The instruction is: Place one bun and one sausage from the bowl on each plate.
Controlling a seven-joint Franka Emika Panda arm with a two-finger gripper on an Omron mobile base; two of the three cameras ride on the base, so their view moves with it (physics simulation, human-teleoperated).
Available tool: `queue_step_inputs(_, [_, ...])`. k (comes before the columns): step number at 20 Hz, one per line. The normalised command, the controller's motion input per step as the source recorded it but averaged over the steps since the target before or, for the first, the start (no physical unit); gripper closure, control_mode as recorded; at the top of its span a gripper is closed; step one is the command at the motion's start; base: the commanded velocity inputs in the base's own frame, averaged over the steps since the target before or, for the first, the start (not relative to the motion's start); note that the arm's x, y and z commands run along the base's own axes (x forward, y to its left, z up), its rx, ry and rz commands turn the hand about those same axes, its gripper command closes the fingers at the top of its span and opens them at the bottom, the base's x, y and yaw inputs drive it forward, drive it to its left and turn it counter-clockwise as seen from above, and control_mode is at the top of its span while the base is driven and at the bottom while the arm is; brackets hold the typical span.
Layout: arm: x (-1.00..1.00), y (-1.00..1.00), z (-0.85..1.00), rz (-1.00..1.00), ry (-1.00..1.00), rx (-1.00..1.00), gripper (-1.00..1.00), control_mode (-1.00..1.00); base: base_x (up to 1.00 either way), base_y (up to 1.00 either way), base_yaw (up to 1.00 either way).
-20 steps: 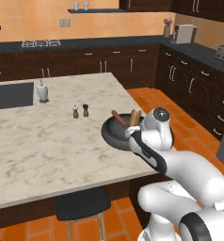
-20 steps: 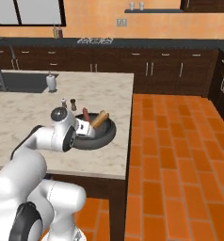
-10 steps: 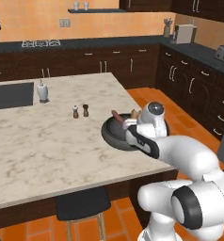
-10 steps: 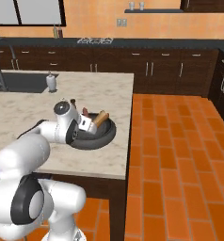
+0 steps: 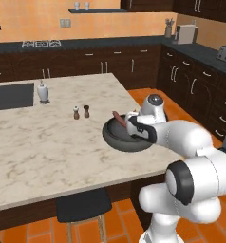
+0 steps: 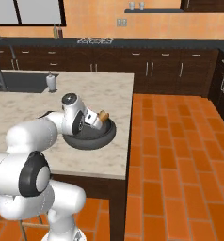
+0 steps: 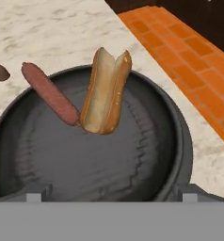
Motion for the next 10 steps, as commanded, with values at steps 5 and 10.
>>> queue_step_inputs(5, [0.49, -0.13, -0.04, -0.10, 0.11, 0.05, -1.00, -1.00, 0.00, 0.00, 0.00])
queue_step_inputs(10, [0.50, -0.02, -0.03, -0.09, 0.12, 0.03, -1.00, -1.00, 0.00, 0.00, 0.00])
